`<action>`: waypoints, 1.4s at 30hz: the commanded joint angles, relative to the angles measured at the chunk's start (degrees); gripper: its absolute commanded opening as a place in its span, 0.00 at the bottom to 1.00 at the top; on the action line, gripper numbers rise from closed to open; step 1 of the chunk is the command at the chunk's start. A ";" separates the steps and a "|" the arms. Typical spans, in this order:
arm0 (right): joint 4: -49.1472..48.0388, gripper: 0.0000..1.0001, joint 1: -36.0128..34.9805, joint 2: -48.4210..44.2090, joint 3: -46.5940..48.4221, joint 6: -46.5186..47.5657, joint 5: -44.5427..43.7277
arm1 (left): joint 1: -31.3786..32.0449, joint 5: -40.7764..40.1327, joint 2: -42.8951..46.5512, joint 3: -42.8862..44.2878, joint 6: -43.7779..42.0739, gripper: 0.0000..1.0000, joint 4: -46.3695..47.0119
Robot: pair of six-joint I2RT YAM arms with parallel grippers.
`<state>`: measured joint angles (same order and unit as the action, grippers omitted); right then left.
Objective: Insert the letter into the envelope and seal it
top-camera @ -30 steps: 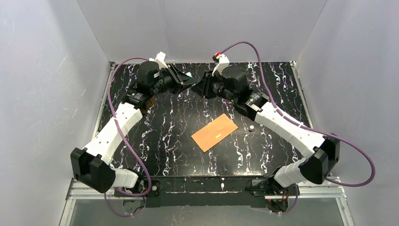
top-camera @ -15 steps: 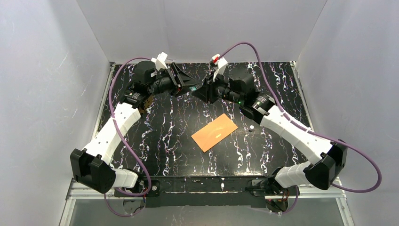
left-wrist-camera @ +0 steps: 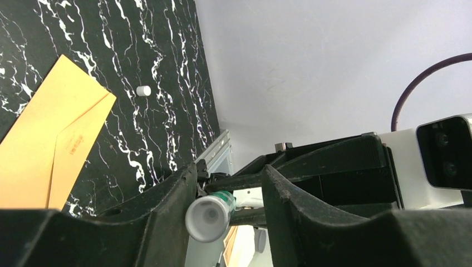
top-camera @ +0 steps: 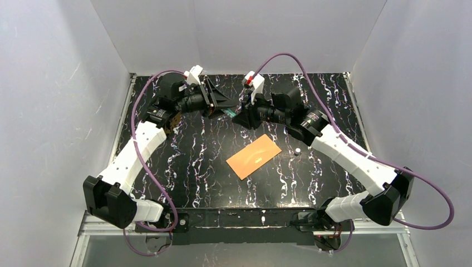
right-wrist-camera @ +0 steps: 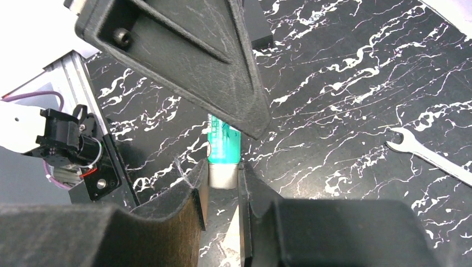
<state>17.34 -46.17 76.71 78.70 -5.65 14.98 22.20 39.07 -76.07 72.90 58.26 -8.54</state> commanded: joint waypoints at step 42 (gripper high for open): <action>15.06 0.69 30.22 5.06 -24.20 -29.71 -25.60 | -7.13 -10.60 -8.65 -5.06 -10.67 0.00 -3.53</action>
<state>36.25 -18.85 81.73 57.28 -33.67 -13.47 15.49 24.80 -83.99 67.77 46.52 -14.87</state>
